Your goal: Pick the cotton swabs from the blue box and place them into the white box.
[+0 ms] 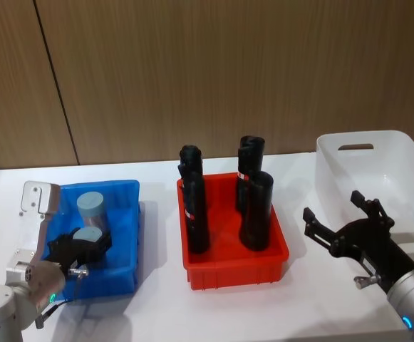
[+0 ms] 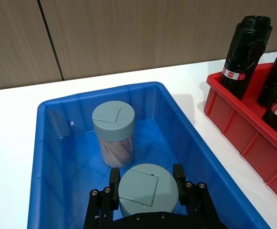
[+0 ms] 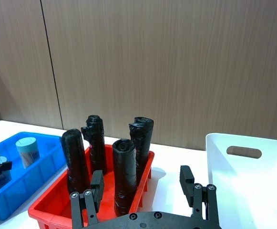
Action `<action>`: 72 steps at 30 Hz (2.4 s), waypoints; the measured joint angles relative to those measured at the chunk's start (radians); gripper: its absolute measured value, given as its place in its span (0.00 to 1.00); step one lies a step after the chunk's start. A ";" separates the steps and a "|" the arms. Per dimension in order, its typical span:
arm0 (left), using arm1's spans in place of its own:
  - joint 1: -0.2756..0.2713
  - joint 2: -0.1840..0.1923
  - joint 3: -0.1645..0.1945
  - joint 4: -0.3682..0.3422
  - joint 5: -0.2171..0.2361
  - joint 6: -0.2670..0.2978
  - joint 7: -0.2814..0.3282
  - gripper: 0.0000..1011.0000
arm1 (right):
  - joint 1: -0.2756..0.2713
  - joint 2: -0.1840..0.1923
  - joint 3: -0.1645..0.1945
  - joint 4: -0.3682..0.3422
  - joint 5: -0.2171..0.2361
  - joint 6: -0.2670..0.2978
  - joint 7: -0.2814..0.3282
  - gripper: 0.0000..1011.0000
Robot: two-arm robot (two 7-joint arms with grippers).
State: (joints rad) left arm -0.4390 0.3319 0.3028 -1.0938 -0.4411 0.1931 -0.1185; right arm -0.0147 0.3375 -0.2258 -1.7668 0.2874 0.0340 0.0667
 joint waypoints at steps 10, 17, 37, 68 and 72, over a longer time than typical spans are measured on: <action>0.015 0.009 -0.002 -0.055 0.037 0.005 0.016 0.66 | 0.000 0.000 0.000 0.000 0.000 0.000 0.000 0.99; 0.031 0.023 -0.004 -0.126 0.066 -0.012 0.003 0.66 | 0.000 0.000 0.000 0.000 0.000 0.000 0.000 0.99; 0.035 0.044 -0.006 -0.295 0.096 -0.066 -0.190 0.66 | 0.000 0.000 0.000 0.000 0.000 0.000 0.000 0.99; -0.110 -0.035 0.043 -0.282 0.059 0.035 -0.571 0.66 | 0.000 0.000 0.000 0.000 0.000 0.000 0.000 0.99; -0.138 -0.053 0.051 -0.250 0.058 0.054 -0.595 0.66 | 0.000 0.000 0.000 0.000 0.000 0.000 0.000 0.99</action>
State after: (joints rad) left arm -0.5773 0.2784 0.3539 -1.3438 -0.3834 0.2474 -0.7135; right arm -0.0147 0.3375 -0.2258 -1.7668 0.2874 0.0340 0.0668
